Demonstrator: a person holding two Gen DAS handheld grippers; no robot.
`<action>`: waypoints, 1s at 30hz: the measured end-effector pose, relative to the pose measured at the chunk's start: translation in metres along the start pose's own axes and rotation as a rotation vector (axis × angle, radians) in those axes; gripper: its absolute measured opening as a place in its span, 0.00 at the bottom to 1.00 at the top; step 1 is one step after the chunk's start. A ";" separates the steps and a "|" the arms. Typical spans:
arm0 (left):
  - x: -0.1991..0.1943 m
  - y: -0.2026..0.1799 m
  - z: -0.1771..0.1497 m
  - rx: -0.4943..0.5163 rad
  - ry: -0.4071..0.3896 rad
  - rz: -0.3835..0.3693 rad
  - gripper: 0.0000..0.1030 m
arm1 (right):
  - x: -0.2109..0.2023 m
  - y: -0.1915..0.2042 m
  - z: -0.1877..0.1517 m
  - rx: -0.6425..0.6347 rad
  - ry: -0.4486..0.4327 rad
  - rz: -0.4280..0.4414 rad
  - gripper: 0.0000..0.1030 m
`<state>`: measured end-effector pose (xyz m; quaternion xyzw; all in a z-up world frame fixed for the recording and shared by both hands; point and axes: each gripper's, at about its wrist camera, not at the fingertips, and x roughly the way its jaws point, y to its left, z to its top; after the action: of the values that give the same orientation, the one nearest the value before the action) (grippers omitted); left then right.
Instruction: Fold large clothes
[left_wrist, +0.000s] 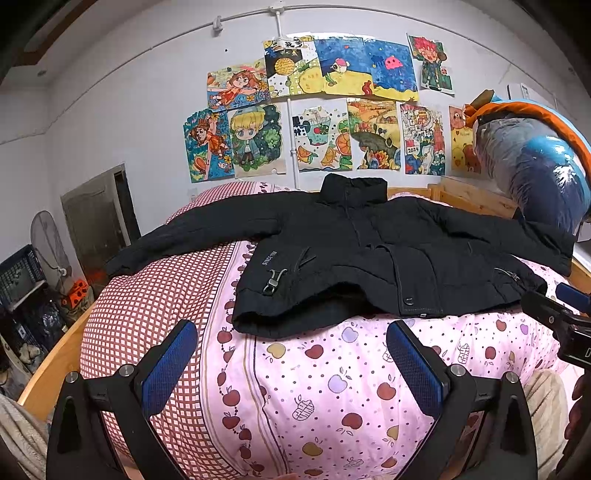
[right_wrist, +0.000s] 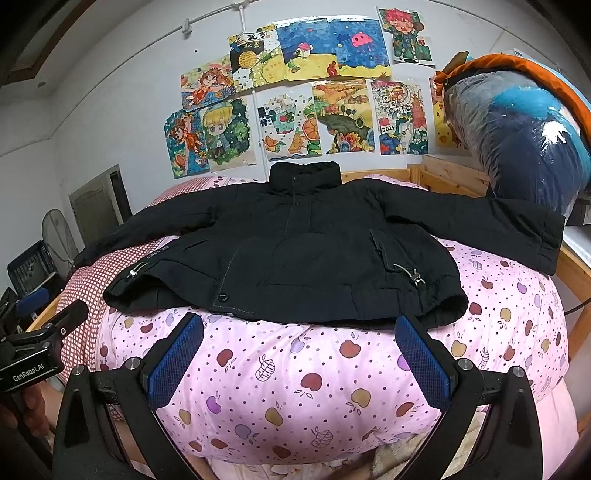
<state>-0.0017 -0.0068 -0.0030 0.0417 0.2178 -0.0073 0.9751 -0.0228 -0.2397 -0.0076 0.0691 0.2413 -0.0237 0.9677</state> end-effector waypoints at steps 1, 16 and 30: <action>0.000 -0.001 -0.001 0.000 -0.001 0.000 1.00 | 0.000 -0.001 0.000 0.001 0.000 0.001 0.99; 0.007 -0.004 -0.007 0.006 0.025 -0.004 1.00 | 0.004 -0.004 -0.003 0.009 0.009 -0.009 0.99; 0.054 -0.001 0.037 0.150 0.236 -0.174 1.00 | 0.039 -0.041 0.015 0.067 0.152 -0.204 0.99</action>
<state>0.0626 -0.0108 0.0072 0.0961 0.3324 -0.1029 0.9326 0.0158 -0.2829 -0.0177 0.0779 0.3186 -0.1249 0.9364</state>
